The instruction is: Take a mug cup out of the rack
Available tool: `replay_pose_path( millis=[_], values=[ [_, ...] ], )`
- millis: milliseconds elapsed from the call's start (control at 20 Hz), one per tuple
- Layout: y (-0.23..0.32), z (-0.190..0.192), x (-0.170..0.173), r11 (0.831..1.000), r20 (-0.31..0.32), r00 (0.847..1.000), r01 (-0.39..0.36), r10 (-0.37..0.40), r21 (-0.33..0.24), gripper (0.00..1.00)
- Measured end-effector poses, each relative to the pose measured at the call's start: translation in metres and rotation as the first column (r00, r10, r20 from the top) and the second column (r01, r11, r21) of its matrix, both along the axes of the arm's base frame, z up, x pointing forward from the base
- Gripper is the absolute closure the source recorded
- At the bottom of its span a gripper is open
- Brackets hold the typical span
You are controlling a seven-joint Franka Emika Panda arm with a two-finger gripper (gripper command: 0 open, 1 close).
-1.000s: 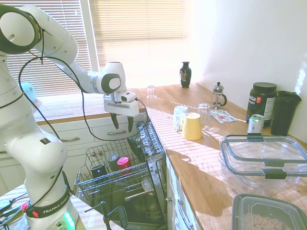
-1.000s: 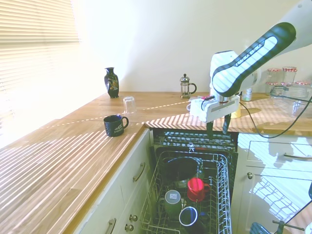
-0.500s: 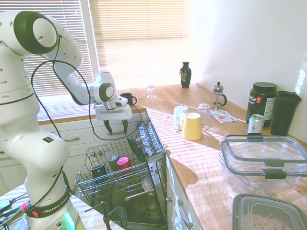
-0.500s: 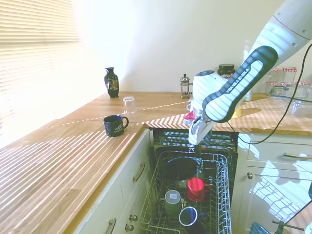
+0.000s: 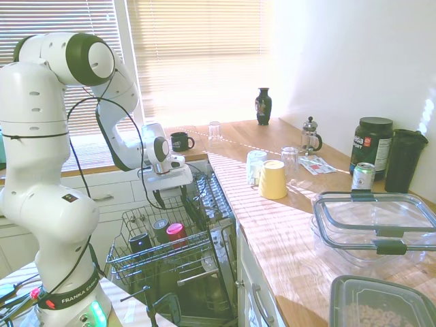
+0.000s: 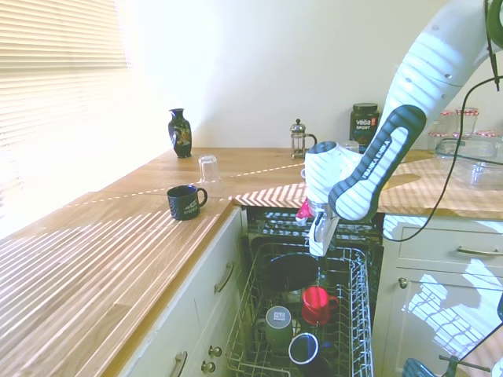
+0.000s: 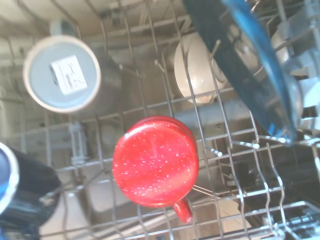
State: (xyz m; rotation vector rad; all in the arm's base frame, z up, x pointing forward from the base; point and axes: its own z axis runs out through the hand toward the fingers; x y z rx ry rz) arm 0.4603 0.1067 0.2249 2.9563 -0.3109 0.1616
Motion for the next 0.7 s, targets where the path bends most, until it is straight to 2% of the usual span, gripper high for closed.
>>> replay_pose_path(
  millis=[400,700],
  values=[
    [-0.014,-0.029,0.013,0.994,-0.003,0.997,-0.082,0.082,-0.067,0.0],
    [-0.01,-0.043,0.009,0.972,-0.026,0.979,-0.205,0.203,-0.118,0.0]
  ],
)
